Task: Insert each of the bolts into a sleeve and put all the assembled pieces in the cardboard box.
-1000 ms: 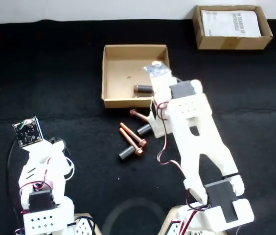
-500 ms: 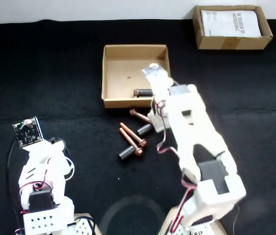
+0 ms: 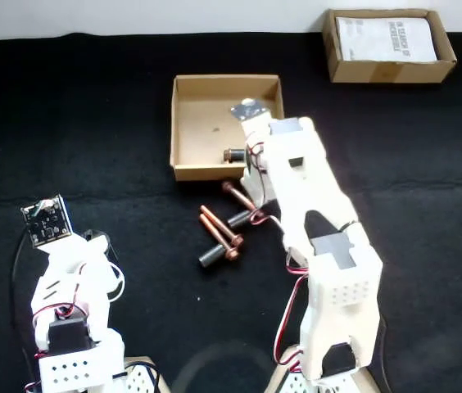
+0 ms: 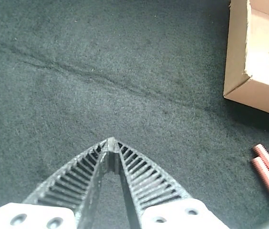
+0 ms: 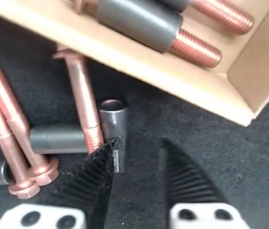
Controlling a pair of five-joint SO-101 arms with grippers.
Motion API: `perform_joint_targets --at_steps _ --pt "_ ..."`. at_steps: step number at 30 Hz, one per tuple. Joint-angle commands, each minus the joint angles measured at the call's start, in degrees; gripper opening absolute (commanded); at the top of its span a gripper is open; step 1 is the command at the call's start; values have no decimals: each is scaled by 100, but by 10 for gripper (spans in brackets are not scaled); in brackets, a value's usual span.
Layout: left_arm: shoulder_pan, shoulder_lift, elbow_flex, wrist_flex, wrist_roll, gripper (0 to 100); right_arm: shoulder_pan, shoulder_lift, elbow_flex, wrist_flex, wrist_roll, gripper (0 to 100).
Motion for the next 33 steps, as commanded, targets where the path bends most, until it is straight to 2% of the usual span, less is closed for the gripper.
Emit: perform_joint_targets --at_steps 1,17,26,33 --pt "-22 -57 101 9 -44 30 -163 22 -171 154 26 65" --pt "-22 -57 101 18 -44 30 -1024 40 -971 804 18 67" --pt "-22 -57 101 88 -44 30 -673 22 -998 787 44 67" --pt "-22 -57 101 88 -44 30 -444 48 -945 804 53 177"
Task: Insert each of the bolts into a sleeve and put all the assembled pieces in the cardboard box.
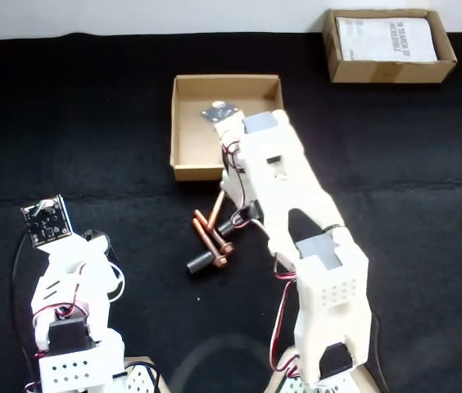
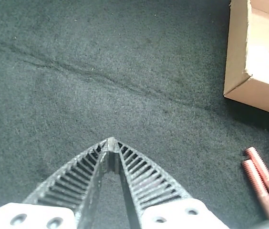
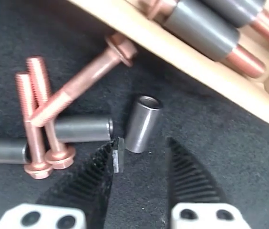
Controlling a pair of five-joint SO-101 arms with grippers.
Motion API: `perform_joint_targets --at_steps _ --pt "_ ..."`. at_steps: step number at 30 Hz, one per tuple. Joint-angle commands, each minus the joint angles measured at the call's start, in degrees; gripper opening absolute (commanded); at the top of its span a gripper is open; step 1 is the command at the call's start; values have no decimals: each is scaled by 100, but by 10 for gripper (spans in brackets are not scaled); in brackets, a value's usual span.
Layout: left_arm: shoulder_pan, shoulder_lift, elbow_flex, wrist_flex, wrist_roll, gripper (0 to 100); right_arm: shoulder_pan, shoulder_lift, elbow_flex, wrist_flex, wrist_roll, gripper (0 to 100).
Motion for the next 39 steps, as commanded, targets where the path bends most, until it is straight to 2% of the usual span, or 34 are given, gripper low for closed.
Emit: perform_joint_targets --at_steps 1,8,20,22,24,29,39 --pt "-22 -57 101 70 -44 30 92 -31 -215 4 53 177" --pt "-22 -57 101 70 -44 30 -75 4 -198 -119 26 177" --pt "-22 -66 101 70 -44 30 -119 1042 -268 -585 18 171" --pt "-22 -66 101 70 -44 30 -127 1086 -268 -558 18 111" --pt "-22 -66 101 70 -44 30 -127 1112 -268 -576 -9 0" --pt "-22 -66 101 53 -44 30 57 1086 -286 -532 -651 8" --pt "259 -48 101 35 -9 27 136 -119 -2123 1191 -668 8"
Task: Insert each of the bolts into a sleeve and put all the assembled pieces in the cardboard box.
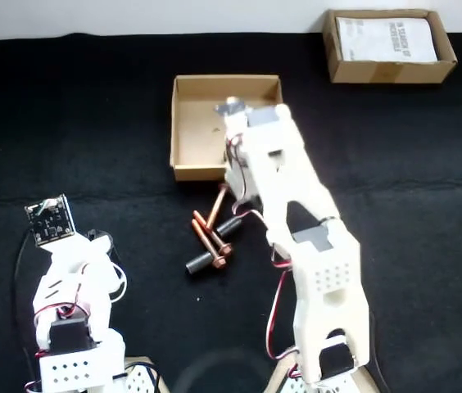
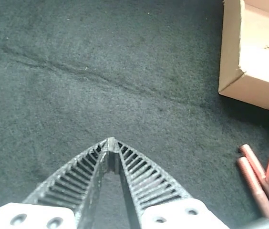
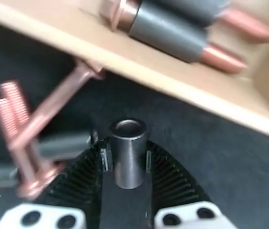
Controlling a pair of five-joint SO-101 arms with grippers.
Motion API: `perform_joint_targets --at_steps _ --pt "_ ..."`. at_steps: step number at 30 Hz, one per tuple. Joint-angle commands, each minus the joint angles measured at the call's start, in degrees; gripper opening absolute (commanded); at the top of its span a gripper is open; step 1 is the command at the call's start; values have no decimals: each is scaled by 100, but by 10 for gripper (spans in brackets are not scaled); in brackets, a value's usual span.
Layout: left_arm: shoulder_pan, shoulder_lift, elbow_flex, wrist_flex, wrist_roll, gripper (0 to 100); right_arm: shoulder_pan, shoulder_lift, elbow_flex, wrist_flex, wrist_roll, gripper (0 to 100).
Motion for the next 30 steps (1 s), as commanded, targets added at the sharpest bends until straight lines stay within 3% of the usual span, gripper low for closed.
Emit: perform_joint_targets --at_steps 1,4,7,10,16,23,26,30 --pt "110 -48 101 35 -9 27 92 -971 -954 655 -70 8" --pt "101 -48 101 44 53 27 145 -1543 -1349 804 -79 8" --pt "66 -48 101 97 686 27 242 -2343 -1367 796 -369 8" --pt "101 13 22 185 624 27 330 -3178 -1182 796 -677 8" --pt "110 655 -1235 167 334 27 127 -5288 646 787 -897 8" --pt "462 3125 -3433 158 281 27 -347 -7732 2905 769 -1310 8" --pt "980 4180 -4286 193 264 27 57 -8488 3758 620 -1301 8" --pt "1736 5358 -5209 202 264 30 1218 -9358 5165 -180 -1292 8"
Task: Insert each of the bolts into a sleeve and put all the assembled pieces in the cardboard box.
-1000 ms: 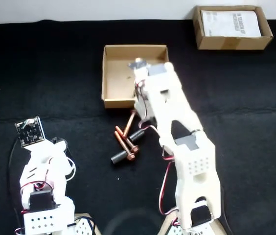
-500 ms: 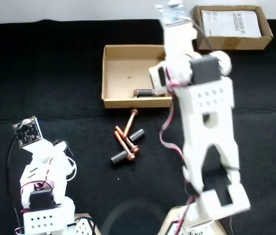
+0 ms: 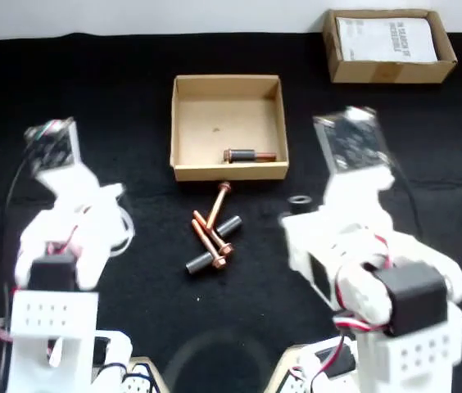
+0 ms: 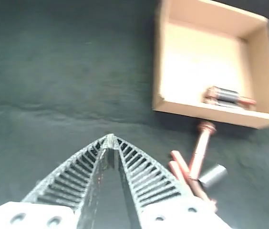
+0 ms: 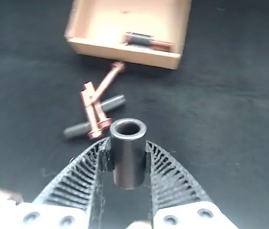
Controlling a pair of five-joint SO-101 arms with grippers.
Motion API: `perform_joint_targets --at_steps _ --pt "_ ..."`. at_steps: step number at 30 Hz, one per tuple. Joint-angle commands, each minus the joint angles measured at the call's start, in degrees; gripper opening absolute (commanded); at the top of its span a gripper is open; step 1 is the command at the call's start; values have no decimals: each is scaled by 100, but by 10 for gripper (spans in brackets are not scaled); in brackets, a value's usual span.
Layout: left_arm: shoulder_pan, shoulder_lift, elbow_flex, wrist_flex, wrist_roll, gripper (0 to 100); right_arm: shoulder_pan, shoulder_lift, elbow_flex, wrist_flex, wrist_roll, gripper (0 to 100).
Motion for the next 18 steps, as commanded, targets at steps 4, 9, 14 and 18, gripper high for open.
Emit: perform_joint_targets --at_steps 4,9,14,18 --pt "1156 1965 -1481 18 -35 32 2105 -1499 2422 -1596 -26 8" --pt "1657 3451 -2413 229 -9 130 3073 -2624 4189 -2422 756 8" --pt "1851 4716 -3213 229 -9 178 3890 -3653 5789 -3424 1213 8" --pt "1859 5789 -3881 237 -18 178 4330 -4365 6607 -3793 1547 8"
